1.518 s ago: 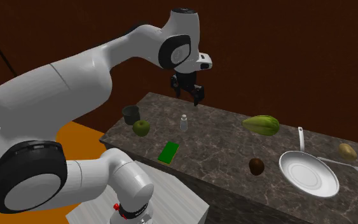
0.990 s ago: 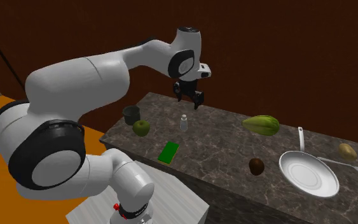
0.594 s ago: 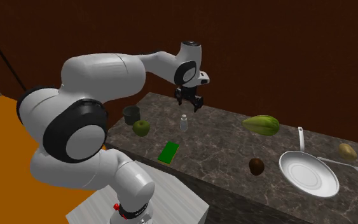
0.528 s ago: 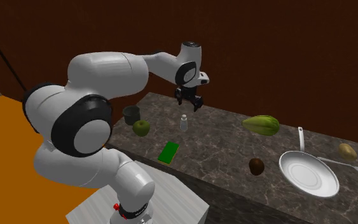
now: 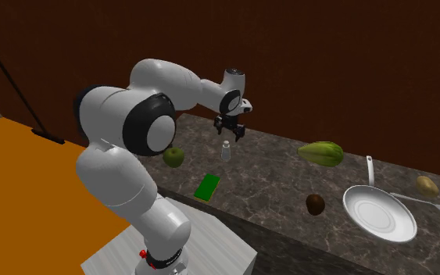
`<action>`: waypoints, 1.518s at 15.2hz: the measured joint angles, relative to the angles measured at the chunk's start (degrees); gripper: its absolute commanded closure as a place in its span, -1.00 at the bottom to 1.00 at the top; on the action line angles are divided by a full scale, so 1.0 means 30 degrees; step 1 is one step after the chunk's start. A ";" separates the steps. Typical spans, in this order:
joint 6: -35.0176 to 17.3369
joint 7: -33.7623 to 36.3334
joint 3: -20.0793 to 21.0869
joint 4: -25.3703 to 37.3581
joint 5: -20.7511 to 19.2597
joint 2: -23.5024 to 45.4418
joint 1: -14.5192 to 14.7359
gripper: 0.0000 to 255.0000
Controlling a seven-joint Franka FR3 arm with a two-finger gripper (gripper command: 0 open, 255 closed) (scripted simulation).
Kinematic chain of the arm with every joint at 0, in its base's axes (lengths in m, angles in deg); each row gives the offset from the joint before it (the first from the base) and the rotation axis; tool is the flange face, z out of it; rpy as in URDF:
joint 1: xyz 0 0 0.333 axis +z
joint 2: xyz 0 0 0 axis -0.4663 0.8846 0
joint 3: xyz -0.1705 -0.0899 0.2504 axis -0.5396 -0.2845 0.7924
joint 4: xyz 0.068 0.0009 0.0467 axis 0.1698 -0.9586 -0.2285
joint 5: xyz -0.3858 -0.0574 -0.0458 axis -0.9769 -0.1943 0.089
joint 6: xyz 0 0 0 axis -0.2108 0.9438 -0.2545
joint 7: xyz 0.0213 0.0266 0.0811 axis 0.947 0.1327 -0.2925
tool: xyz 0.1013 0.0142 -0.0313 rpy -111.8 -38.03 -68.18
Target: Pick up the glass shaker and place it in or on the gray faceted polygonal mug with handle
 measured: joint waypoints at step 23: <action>-0.2964 -0.0107 0.0373 -0.0176 0.0073 0.3023 0.0321 1.00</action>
